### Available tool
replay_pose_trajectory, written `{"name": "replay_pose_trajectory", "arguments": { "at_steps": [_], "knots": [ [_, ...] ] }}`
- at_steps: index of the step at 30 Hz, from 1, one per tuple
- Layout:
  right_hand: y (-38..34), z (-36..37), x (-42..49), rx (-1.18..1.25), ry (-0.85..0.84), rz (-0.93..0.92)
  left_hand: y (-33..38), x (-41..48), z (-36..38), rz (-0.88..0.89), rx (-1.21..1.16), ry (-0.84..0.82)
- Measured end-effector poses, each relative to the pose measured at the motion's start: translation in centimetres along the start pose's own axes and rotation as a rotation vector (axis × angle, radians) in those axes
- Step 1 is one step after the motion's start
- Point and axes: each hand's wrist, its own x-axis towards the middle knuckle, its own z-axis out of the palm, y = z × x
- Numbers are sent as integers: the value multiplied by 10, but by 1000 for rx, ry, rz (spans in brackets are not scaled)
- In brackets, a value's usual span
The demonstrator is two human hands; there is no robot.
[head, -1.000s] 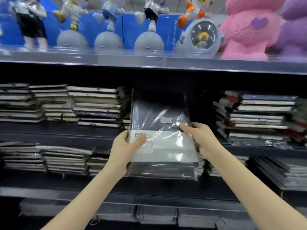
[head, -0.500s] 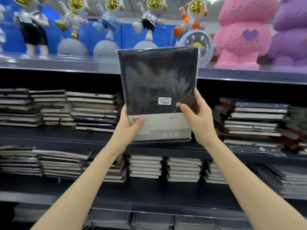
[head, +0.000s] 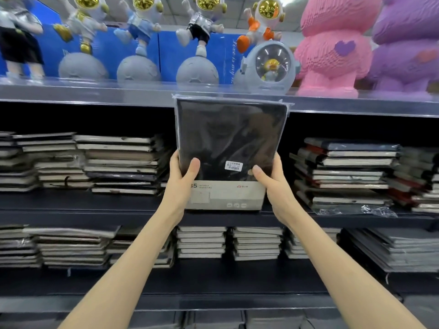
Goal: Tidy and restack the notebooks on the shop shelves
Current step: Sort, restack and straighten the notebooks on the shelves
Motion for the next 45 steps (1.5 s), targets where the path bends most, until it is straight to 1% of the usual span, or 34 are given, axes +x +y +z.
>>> {"name": "replay_pose_trajectory", "arguments": {
  "at_steps": [2,5,10,14,18,21,25,31,35,38,41,45],
  "knots": [
    [1,2,-1,-17,24,12,-7,-3,-1,5,31,13],
    [-7,7,-6,-10,46,3,-4,-4,1,18,12,6],
    [-37,5,-27,48,118,-87,17,-16,9,74,-89,25],
    [-67,-21,-50,67,177,-130,44,-37,36,112,-138,-12],
    [-84,-64,-86,-6,274,-134,50,-68,84,49,-133,-56],
    [-88,-112,-116,-77,346,-82,46,-96,136,-16,-59,-67],
    [-93,-195,-161,-83,448,56,36,-137,217,-124,35,-165],
    [-104,-328,-225,-64,565,215,27,-196,339,-118,122,-362],
    [-107,-403,-245,-56,632,312,16,-212,415,-142,149,-421],
    [-107,-461,-245,-107,681,393,12,-213,473,-188,122,-426],
    [-109,-520,-234,-205,657,462,12,-209,529,-240,52,-431],
    [-117,-587,-211,-398,617,518,6,-193,598,-396,-45,-448]
  ]
}}
